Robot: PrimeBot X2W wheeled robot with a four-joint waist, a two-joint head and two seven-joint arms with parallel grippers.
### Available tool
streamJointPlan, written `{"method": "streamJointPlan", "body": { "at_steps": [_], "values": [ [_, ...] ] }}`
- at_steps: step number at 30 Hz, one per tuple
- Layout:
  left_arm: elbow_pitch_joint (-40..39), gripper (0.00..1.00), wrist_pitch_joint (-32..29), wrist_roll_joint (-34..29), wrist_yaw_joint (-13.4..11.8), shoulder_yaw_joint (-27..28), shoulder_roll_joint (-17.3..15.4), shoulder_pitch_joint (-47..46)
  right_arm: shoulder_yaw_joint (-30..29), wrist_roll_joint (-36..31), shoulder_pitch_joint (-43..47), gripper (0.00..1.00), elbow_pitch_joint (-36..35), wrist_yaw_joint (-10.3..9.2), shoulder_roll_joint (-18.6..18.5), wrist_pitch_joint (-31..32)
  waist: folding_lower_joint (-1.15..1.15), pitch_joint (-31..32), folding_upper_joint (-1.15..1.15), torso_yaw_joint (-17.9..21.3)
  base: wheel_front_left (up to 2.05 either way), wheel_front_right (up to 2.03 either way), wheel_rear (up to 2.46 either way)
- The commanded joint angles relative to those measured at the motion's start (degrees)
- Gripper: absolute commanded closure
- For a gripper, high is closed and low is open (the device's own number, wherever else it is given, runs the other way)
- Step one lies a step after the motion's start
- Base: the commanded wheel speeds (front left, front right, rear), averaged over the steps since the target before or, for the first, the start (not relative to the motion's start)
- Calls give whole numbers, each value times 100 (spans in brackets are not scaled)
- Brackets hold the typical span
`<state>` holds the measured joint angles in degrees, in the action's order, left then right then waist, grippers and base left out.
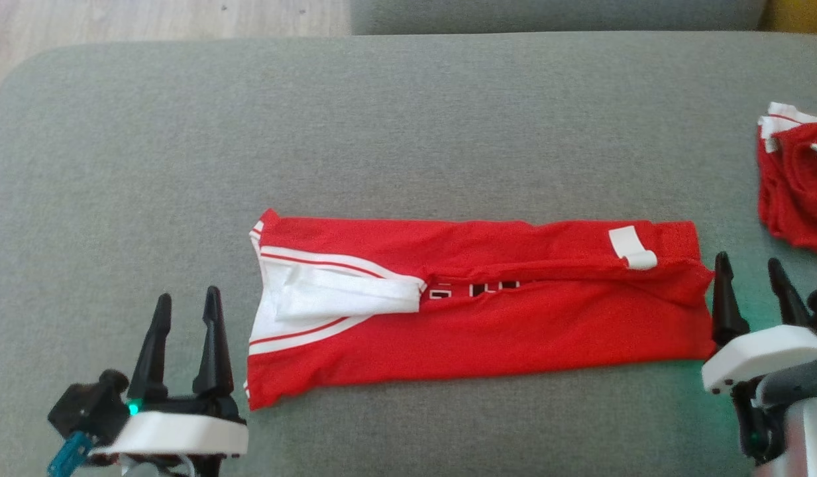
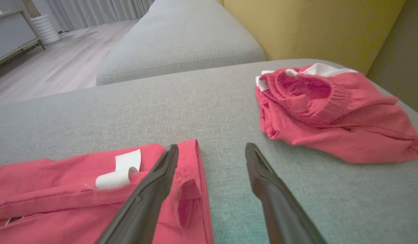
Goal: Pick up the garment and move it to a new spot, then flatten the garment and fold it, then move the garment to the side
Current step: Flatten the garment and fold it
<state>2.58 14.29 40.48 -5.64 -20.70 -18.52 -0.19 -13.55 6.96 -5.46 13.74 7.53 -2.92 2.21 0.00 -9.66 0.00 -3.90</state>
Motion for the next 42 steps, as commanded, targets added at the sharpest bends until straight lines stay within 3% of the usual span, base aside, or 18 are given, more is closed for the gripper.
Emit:
{"method": "streamJointPlan", "body": {
  "at_steps": [1,17,18,19,20,27,31,42],
  "values": [
    [-211,0,67,-78,-46,271,-43,-24,131,-40,-217,0,-102,-4,-34,10,0,-1,0,-56,0,0,0],
    [-494,0,70,-324,-161,318,6,218,40,-283,-377,0,1538,-4,-1,-251,0,-3,0,-373,0,0,0],
    [-511,0,70,-329,-167,316,4,226,59,-280,-402,28,1609,-4,0,-281,0,-2,0,-359,0,0,0],
    [-527,0,70,-332,-175,318,0,232,79,-268,-435,45,1672,-4,1,-316,0,-3,0,-342,0,0,0],
    [-542,0,70,-335,-186,323,-3,236,103,-254,-482,54,1734,-4,1,-349,0,-8,0,-320,0,0,0],
    [-585,0,45,-343,-210,311,-24,207,212,-228,-808,75,2087,-4,3,-529,0,-44,0,-232,0,0,0],
    [-581,0,20,-341,-222,289,-27,185,256,-220,-937,100,2167,-4,3,-725,0,-49,0,-208,0,0,0],
    [-516,0,-4,-310,-222,192,34,171,-192,-200,-935,100,1323,-4,-228,-862,0,77,0,-37,0,0,0]
  ]
}}
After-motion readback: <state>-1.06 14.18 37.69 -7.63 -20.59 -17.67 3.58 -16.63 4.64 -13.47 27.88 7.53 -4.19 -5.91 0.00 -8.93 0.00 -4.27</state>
